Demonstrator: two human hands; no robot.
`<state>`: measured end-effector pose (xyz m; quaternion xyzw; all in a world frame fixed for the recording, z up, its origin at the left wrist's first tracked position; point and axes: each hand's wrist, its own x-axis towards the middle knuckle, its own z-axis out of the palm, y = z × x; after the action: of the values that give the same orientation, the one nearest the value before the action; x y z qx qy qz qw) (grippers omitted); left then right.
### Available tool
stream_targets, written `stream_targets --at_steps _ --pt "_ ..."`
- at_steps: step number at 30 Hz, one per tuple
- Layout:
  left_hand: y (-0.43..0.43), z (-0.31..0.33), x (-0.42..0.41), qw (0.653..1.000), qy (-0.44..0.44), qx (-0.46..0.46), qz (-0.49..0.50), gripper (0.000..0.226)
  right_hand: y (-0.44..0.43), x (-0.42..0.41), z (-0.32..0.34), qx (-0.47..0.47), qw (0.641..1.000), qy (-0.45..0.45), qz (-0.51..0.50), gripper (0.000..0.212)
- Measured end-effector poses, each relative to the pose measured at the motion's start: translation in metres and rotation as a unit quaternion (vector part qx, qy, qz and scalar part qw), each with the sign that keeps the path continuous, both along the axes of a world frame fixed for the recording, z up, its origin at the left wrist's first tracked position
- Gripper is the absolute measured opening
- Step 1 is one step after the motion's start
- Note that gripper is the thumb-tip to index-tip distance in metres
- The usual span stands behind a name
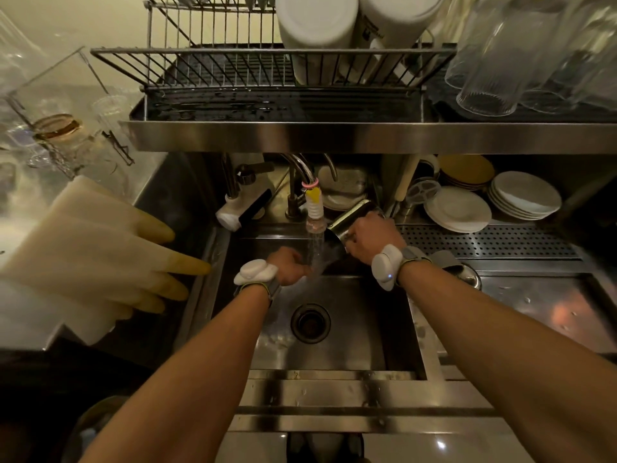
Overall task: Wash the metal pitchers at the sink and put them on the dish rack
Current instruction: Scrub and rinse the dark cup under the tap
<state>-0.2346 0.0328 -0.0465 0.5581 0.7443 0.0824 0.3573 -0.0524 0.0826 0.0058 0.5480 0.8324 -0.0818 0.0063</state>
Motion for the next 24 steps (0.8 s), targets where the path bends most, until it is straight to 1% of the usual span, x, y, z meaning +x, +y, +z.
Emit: stream_targets --at_steps 5,10,12,14,15,17,19,22,24 --pt "0.002 0.005 -0.001 1.0 0.0 0.006 0.008 0.052 0.004 -0.003 0.009 0.006 0.999 -0.036 0.021 0.027" --pt "0.005 0.004 -0.001 1.0 0.003 0.01 0.012 0.053 0.005 -0.003 0.009 0.0 0.999 -0.043 0.027 0.025" --pt "0.006 0.003 -0.002 1.0 0.004 0.008 0.013 0.056 0.007 -0.004 0.003 -0.005 1.0 -0.009 0.006 0.024" --pt "0.007 0.001 -0.003 1.0 0.001 0.0 0.008 0.057 0.007 -0.005 -0.007 -0.041 0.995 0.075 -0.05 0.029" --pt "0.006 0.0 -0.005 1.0 -0.001 -0.006 0.01 0.057 0.007 -0.004 -0.014 -0.07 0.987 0.121 -0.08 0.034" --pt "0.006 -0.004 -0.009 1.0 -0.001 -0.016 0.008 0.056 0.006 -0.006 -0.029 -0.133 0.964 0.19 -0.129 0.037" --pt "0.006 -0.008 -0.015 1.0 -0.009 -0.021 0.01 0.048 0.004 -0.014 -0.044 -0.191 0.933 0.252 -0.175 0.039" --pt "0.002 -0.014 -0.021 1.0 -0.019 -0.017 0.012 0.035 -0.003 -0.033 -0.059 -0.267 0.867 0.351 -0.231 0.039" --pt "0.0 -0.019 -0.026 0.999 -0.015 -0.026 0.021 0.037 -0.008 -0.039 -0.069 -0.315 0.813 0.414 -0.261 0.031"
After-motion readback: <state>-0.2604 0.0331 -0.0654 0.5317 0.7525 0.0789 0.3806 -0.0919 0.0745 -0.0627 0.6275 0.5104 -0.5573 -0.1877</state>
